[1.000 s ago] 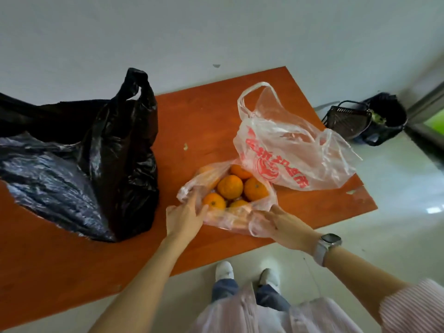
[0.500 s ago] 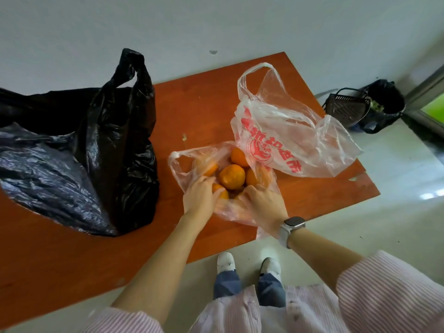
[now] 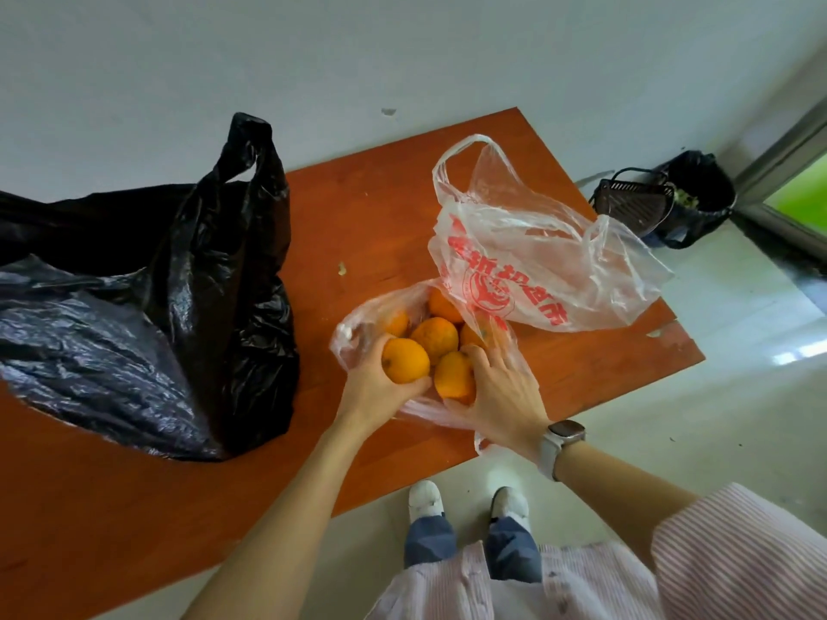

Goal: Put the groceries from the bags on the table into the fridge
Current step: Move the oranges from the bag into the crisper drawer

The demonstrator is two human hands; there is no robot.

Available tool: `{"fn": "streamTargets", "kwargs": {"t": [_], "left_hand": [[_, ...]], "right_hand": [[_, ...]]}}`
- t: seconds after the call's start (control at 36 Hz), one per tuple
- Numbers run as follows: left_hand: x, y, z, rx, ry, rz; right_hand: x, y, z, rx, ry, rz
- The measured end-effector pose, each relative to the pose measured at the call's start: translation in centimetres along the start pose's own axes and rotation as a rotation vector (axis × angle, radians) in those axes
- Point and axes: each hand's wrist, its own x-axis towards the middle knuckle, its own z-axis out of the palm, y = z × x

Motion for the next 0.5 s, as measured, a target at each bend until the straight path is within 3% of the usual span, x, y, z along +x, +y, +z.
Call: {"fn": "streamTargets", "kwargs": {"t": [0.25,0.36,0.5], "left_hand": [[-0.3,4.6,-3.7,-0.994,-0.255,-0.053],[-1.0,7.5,-2.7,-0.952,-0.286,0.005],[-2.4,10.8,0.4,-0.725,-0.299,0.097]], "right_hand": [[0.6,-2.1,-6.3,0.734,0.094,-0.010],[-0.9,-1.9,-7.8,0.766,0.112,-0.061],[-4.7,0.2,-9.5,0.831,0.143,0.056]]}}
